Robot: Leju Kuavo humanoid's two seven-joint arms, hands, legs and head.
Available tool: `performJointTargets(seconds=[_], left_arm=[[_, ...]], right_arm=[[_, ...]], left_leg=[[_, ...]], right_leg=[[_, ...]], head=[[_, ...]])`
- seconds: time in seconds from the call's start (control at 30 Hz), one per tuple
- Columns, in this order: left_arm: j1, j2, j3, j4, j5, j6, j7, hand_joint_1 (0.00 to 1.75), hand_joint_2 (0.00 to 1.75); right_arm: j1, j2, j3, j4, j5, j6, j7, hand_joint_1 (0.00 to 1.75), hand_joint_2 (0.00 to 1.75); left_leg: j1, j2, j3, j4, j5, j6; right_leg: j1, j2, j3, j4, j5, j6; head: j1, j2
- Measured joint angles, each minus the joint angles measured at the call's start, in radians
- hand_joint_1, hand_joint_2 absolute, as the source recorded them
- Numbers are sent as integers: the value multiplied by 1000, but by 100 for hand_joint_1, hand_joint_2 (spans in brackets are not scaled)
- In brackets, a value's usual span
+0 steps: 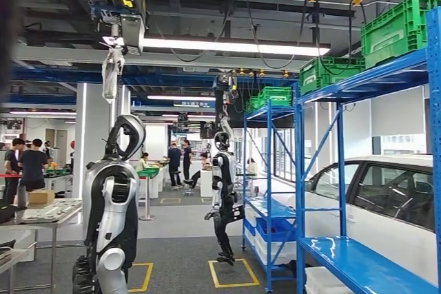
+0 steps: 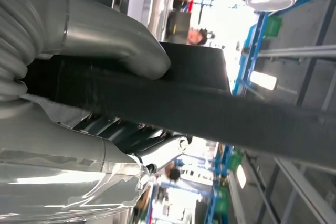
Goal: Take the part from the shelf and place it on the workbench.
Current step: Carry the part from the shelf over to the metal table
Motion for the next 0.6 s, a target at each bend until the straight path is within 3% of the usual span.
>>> performJointTargets(seconds=[0.03,0.1,0.13,0.2,0.27,0.33,0.37,0.4,0.47,0.5,0.53,0.6], left_arm=[[2,0,0,0,-1,0,1,0,175],[3,1,0,0,-3,1,2,0,175],[1,1,0,0,-3,1,2,0,175],[-1,0,0,0,-4,1,4,0,175],[3,0,0,0,-4,1,6,0,175],[6,0,0,0,-4,1,5,0,175],[5,0,0,0,-4,1,4,0,175],[4,0,0,0,-4,1,2,0,175],[2,0,0,0,-4,1,-1,0,175],[2,0,0,0,-4,1,-1,0,175],[3,0,0,0,-4,1,-2,0,175],[3,0,0,0,-4,1,-2,0,175]], right_arm=[[1,0,0,0,0,1,0,175,175],[2,1,0,0,0,2,0,175,175],[2,1,-1,0,0,2,-1,175,175],[3,2,-3,-1,2,-1,-3,175,175],[3,1,-7,-4,3,-7,-7,175,175],[4,1,-16,-8,4,-12,-12,175,175],[4,0,-21,-11,4,-13,-14,175,175],[5,-1,-26,-12,5,-13,-15,175,175],[11,-5,-34,-14,4,-13,-16,175,175],[14,-7,-36,-14,5,-13,-16,175,175],[17,-8,-38,-14,5,-13,-16,175,175],[18,-8,-43,-18,5,-13,-16,175,175]], left_leg=[[5,5,17,-27,21,-6],[7,35,85,-148,77,-16],[6,50,112,-201,95,-13],[-1,62,127,-237,97,3],[-3,44,123,-238,99,22],[-4,29,122,-240,102,34],[-3,21,121,-240,104,40],[-4,13,120,-240,105,44],[-9,-9,119,-240,107,48],[-11,-19,118,-240,108,50],[-14,-32,119,-240,109,51],[-19,-56,121,-240,110,52]], right_leg=[[-2,-12,1,2,-3,4],[-6,-31,2,10,-12,18],[-5,-40,1,17,-17,27],[-2,-53,1,26,-24,38],[-4,-64,3,29,-28,44],[-10,-40,-6,60,-57,51],[-11,-17,-22,103,-87,54],[-12,6,-47,164,-122,54],[-11,26,-104,291,-173,51],[-10,29,-120,322,-176,48],[-8,33,-117,311,-157,42],[-1,58,-66,188,-80,22]], head=[[0,0],[1,0],[1,0],[2,0],[2,0],[2,0],[2,0],[2,0],[2,0],[2,0],[2,0],[2,0]])
